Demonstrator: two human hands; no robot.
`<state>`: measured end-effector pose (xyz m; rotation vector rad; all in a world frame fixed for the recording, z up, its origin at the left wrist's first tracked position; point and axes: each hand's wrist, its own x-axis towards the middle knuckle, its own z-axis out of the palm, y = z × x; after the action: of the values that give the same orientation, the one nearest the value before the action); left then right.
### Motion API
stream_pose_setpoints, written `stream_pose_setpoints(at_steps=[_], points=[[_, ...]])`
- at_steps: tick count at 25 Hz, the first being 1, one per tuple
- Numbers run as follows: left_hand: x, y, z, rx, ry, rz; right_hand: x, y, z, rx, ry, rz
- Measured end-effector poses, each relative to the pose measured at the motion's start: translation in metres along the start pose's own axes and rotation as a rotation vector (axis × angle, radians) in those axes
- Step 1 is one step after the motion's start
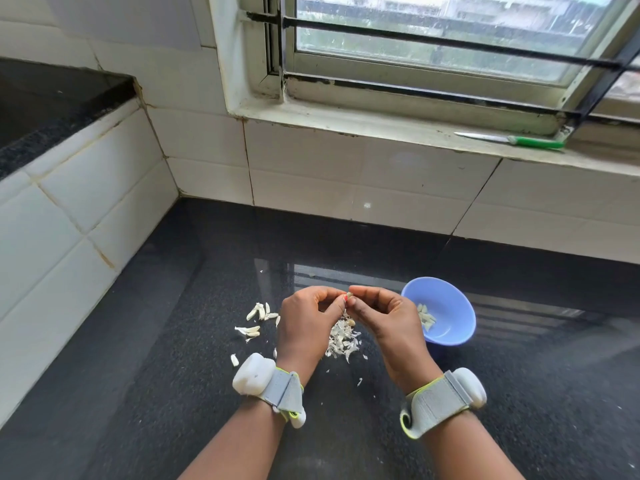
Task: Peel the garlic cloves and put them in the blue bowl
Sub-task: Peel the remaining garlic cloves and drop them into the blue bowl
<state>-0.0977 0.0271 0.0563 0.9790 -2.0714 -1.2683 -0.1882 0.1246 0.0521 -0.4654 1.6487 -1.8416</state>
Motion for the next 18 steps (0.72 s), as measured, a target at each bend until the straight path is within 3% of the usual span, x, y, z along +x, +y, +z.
stream_pose_setpoints(at_steps=[12,18], points=[[0.0006,-0.0022,0.0019,0.045,0.052,0.040,-0.0013,-0.0003,0.0047,-0.077,0.014,-0.014],[-0.0002,-0.0017,-0.0006,-0.022,0.037,0.027,-0.0015,-0.0081,0.0023,0.266,-0.053,0.174]])
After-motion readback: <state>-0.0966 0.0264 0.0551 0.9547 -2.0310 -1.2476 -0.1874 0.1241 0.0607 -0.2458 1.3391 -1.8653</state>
